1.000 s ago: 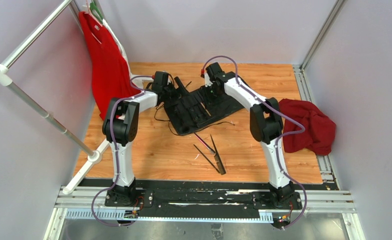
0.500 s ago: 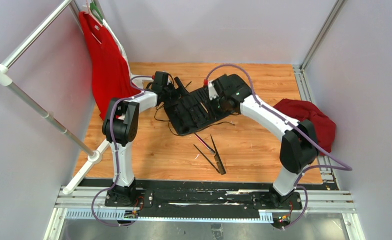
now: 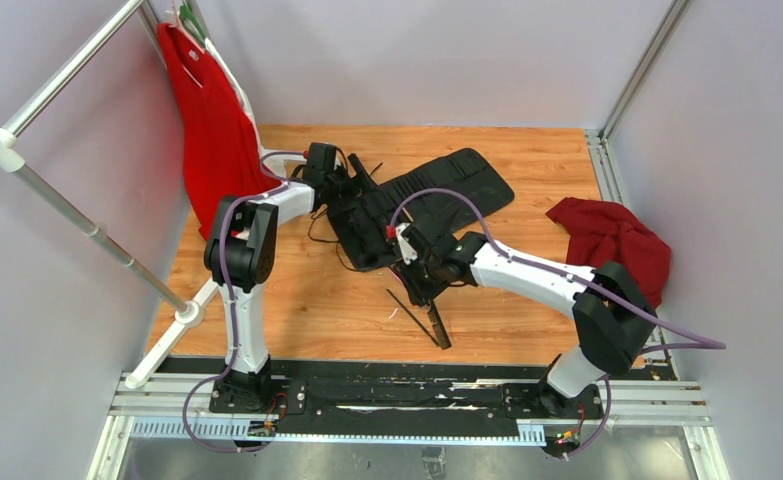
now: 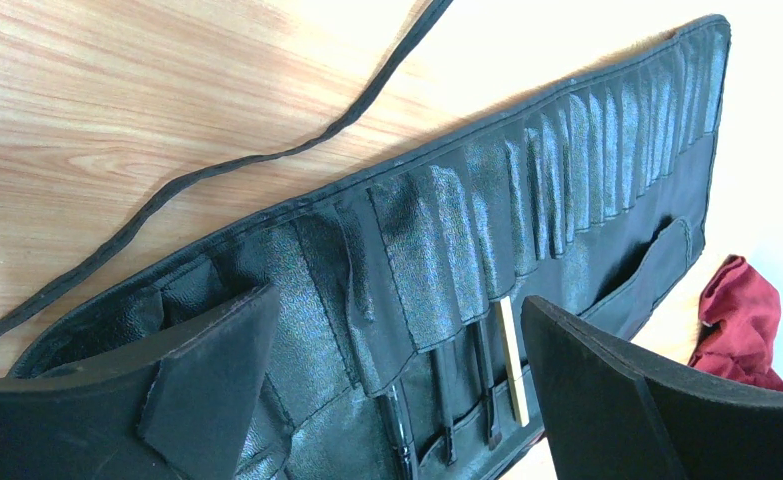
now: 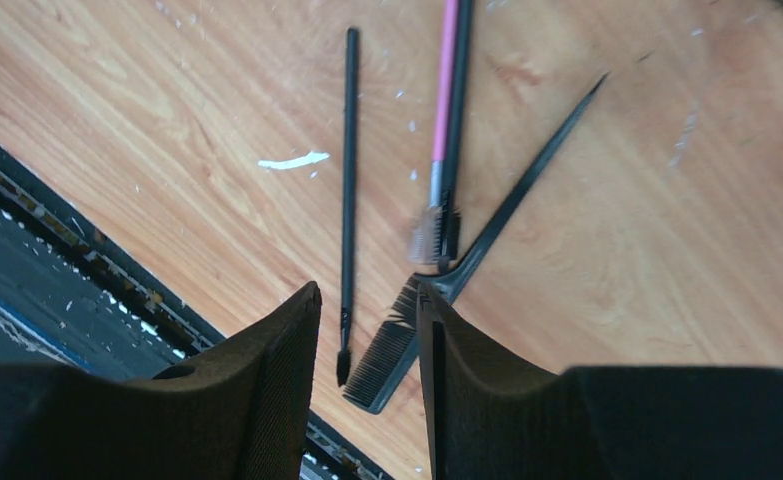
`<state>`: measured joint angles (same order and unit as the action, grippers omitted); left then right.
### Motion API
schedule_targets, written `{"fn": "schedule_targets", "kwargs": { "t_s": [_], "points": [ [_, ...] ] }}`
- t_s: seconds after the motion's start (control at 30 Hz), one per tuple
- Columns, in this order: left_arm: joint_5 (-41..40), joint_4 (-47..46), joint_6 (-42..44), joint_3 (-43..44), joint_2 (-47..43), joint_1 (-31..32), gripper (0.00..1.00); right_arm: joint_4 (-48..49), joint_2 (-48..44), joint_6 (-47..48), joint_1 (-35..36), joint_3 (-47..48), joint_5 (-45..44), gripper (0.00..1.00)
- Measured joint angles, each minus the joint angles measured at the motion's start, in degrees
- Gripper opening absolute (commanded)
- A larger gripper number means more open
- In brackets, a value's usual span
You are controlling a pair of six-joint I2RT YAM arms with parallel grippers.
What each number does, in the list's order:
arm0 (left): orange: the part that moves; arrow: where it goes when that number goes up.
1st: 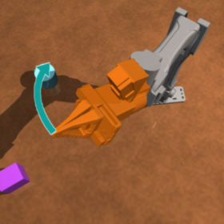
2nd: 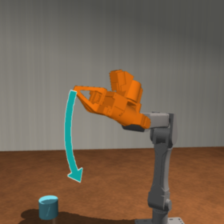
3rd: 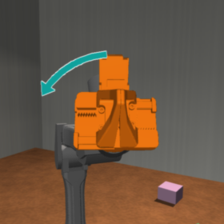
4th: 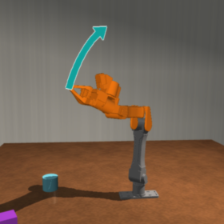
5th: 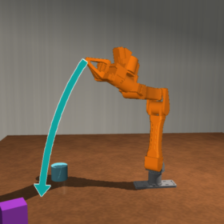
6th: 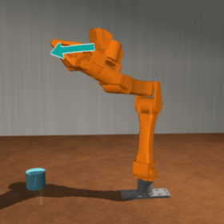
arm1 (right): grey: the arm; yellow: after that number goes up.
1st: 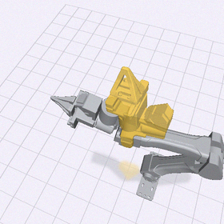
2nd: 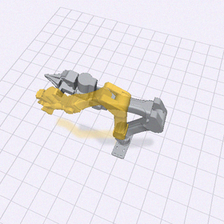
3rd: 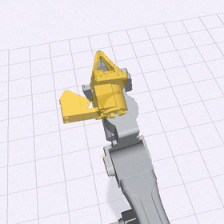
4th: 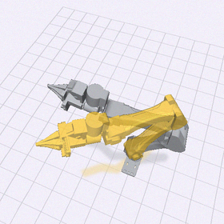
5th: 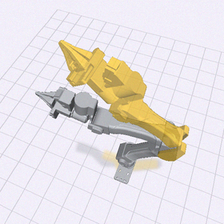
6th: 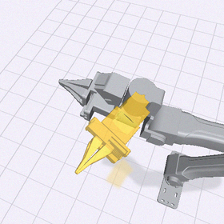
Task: Organize the makeup
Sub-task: Pick up the makeup brush from the center of the board.
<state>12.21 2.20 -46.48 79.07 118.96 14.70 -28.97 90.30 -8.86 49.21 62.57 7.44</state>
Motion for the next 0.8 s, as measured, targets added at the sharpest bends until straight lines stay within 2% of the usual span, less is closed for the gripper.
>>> {"fn": "schedule_targets", "kwargs": {
  "t_s": [0.3, 0.8],
  "points": [
    [0.02, -0.02, 0.02, -0.02, 0.00, 0.00, 0.98, 3.30, -0.22, -2.71, 4.33, -4.81, 0.02, 0.39],
    [0.00, -0.04, 0.02, -0.02, 0.00, 0.00, 0.98, 7.04, -0.20, -5.38, 6.49, -9.09, 0.04, 0.35]
  ]
}}
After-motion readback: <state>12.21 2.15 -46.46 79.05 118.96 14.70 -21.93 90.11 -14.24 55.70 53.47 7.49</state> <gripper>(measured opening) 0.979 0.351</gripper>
